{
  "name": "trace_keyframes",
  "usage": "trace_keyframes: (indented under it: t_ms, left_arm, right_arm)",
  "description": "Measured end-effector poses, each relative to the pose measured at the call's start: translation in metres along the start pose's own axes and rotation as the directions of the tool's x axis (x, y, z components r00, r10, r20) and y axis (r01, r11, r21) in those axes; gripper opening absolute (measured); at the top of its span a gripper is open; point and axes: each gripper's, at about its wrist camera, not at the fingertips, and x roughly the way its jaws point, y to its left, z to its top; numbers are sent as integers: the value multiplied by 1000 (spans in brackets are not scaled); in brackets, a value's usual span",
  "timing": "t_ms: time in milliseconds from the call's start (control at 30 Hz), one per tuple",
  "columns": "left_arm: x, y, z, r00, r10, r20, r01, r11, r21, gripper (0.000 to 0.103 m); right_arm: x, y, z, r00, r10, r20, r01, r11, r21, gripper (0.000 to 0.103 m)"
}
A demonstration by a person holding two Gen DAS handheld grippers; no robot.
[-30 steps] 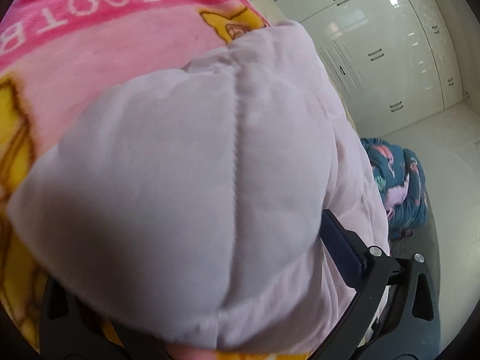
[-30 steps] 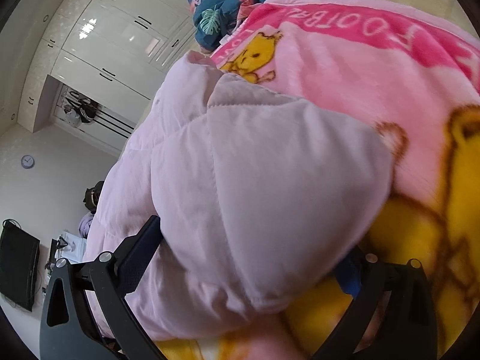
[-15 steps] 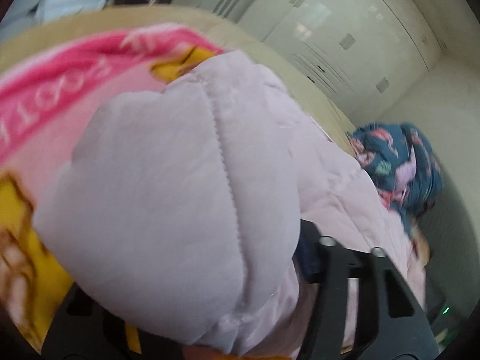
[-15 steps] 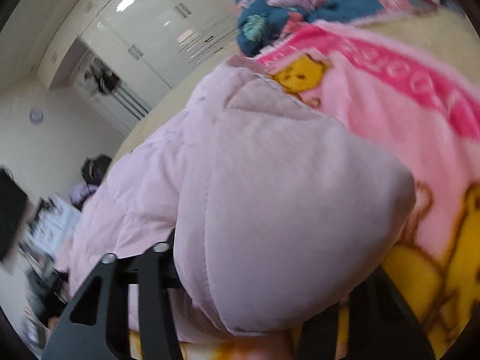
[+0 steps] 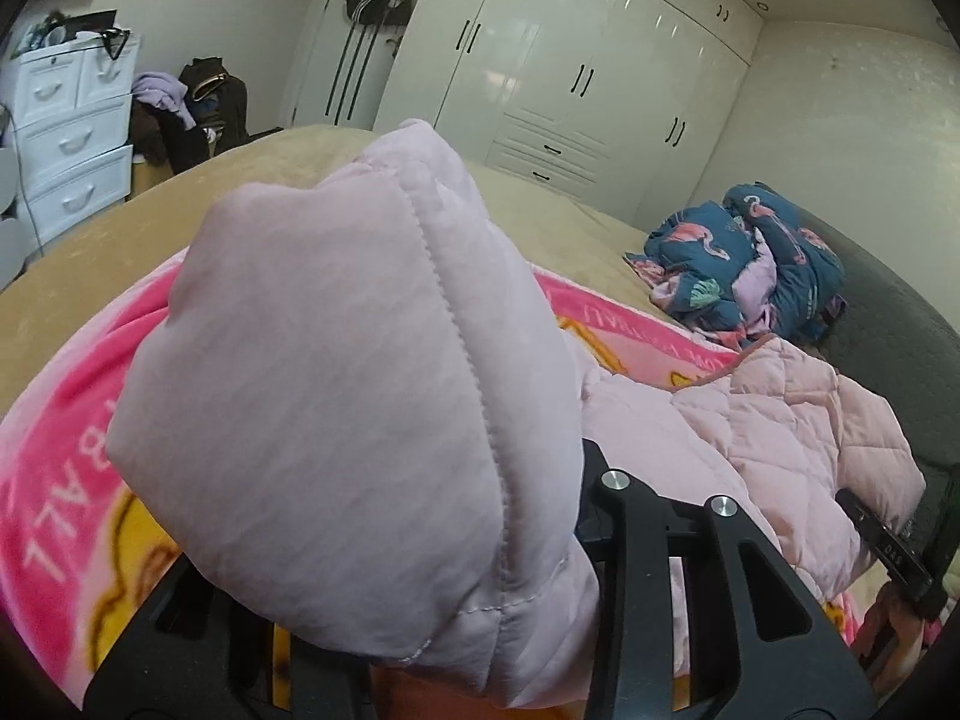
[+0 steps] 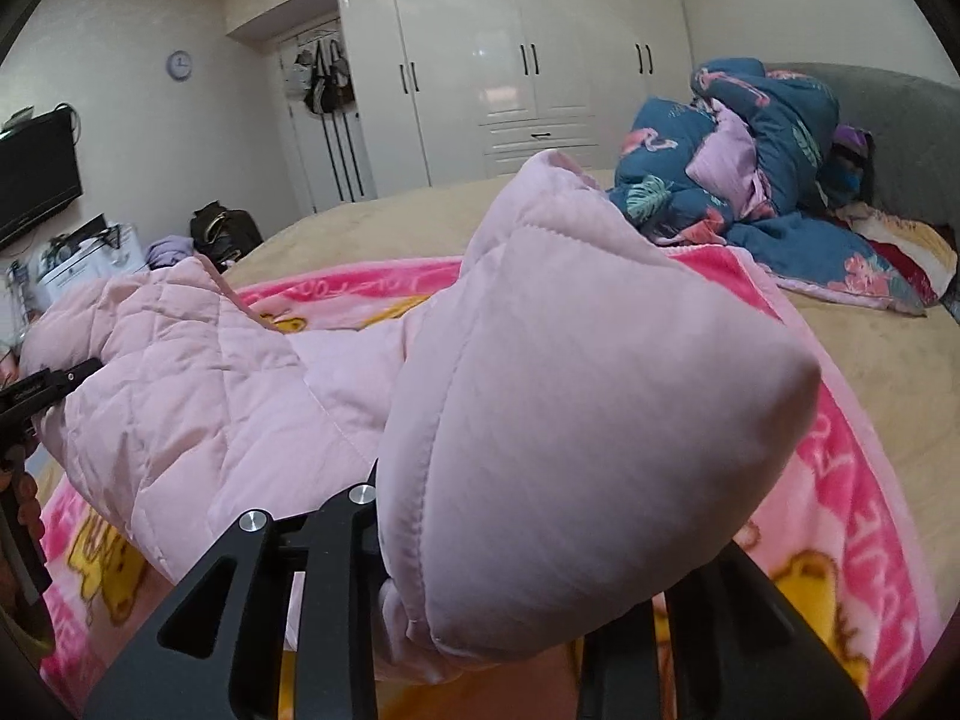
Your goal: Fold large clothes
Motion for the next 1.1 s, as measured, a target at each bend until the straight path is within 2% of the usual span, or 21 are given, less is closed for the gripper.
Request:
trace_keyframes:
  t_ms: [167, 533, 1100]
  left_arm:
    - [-26, 11, -18, 1000, 2, -17, -2, 1000, -2, 28]
    - [-51, 10, -44, 999, 12, -36, -11, 1000, 12, 28]
    - [-61, 24, -78, 991, 63, -114, -57, 997, 54, 29]
  right_arm:
    - [-28, 8, -16, 1000, 12, 1, -12, 1000, -17, 26]
    - [-67, 15, -57, 1000, 17, -1, -17, 1000, 25, 26]
    - [-84, -3, -96, 999, 18, -45, -13, 993, 117, 27]
